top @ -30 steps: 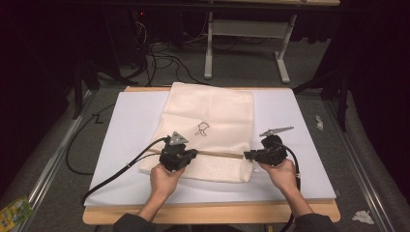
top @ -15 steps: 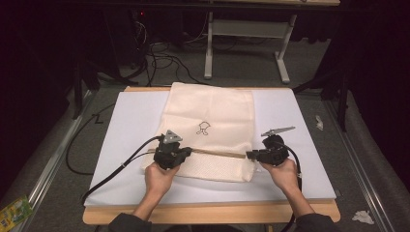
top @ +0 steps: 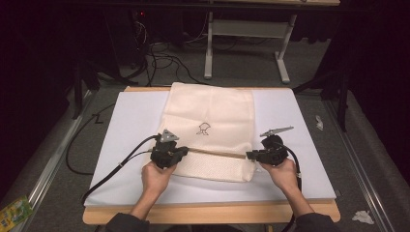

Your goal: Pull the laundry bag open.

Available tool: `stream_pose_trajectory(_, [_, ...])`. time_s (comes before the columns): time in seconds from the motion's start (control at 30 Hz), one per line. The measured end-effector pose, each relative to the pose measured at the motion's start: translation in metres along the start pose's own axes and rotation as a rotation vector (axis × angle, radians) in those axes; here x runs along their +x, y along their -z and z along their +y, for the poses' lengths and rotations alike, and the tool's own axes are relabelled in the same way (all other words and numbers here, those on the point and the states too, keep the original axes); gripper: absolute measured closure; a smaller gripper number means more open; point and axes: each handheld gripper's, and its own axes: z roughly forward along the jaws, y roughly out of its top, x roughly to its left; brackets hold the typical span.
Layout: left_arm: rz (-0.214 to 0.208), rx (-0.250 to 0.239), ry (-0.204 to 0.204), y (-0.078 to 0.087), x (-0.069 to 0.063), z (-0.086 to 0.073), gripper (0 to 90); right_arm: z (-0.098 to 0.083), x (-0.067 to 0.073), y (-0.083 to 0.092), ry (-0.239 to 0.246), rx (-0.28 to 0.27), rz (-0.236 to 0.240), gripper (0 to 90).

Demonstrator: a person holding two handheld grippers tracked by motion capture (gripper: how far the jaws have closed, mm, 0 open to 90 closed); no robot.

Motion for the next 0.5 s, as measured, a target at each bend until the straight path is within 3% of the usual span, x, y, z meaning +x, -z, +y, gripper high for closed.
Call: stream_pose_trajectory(0.5, [0.009,-0.005,0.020,0.0064,0.0105,-0.0023,87.1,0.0002,-0.0013,-0.0003,-0.011,0.005,-0.002,85.3])
